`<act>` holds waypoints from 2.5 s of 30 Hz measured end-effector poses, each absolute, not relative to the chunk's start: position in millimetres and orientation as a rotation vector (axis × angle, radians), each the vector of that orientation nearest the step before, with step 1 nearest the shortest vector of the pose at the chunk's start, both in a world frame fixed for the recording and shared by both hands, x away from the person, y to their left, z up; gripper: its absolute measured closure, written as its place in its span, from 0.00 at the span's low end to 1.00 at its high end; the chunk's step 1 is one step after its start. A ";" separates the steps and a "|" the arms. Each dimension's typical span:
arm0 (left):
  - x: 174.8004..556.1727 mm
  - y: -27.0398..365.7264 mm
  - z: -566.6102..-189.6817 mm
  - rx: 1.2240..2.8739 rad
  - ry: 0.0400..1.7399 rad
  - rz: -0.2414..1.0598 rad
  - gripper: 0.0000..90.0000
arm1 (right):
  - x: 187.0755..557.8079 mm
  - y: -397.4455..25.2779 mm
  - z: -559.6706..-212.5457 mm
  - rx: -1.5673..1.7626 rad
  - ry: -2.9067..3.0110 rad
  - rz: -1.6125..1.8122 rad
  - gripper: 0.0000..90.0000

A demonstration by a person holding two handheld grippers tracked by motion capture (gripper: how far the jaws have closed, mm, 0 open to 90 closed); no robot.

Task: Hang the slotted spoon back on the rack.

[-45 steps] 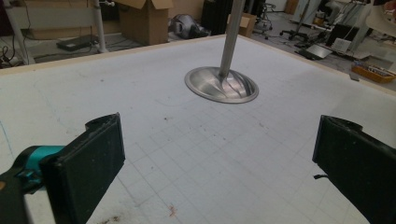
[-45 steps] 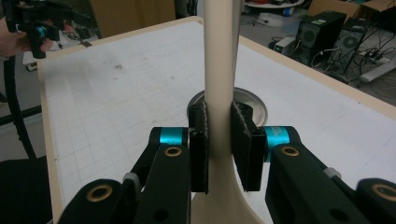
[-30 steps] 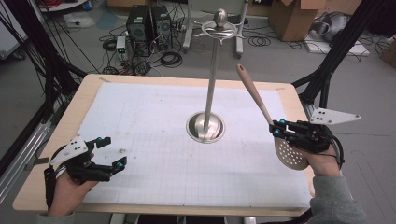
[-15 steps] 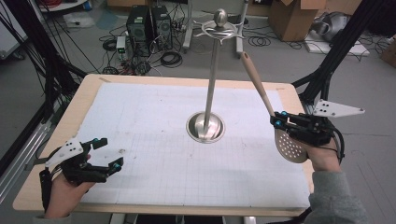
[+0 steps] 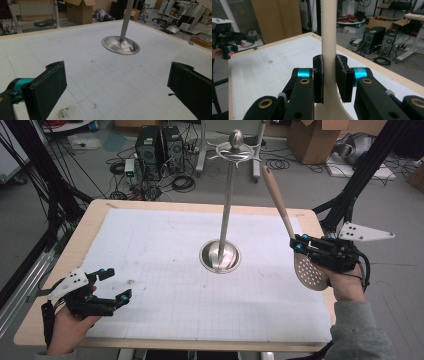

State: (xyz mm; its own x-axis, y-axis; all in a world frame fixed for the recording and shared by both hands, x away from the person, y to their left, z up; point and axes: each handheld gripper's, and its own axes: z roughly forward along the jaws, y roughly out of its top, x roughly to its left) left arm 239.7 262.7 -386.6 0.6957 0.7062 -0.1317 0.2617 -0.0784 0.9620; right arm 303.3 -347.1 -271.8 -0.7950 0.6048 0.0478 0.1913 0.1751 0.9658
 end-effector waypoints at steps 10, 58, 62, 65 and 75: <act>238.3 266.0 -385.6 1.645 0.800 0.446 0.03 | 308.1 -345.2 -262.1 0.767 2.088 1.675 0.87; 236.0 271.2 -385.2 1.639 0.808 0.448 0.03 | 326.9 -314.6 -273.6 0.803 2.141 1.689 0.87; 235.6 271.6 -384.9 1.637 0.811 0.450 0.03 | 329.8 -310.2 -275.2 0.802 2.144 1.671 0.87; 235.3 272.2 -384.5 1.635 0.809 0.451 0.03 | 331.0 -306.7 -276.0 0.813 2.155 1.662 0.87; 234.2 273.0 -383.7 1.632 0.809 0.454 0.03 | 337.5 -292.3 -278.2 0.834 2.179 1.617 0.87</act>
State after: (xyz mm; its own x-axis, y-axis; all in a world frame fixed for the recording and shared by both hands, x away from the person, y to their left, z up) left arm 234.2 273.0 -383.7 0.6824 0.7180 -0.1372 0.2571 -0.0600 0.9645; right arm 337.5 -292.3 -278.2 -0.7858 0.6107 0.0984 0.2713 0.1974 0.9420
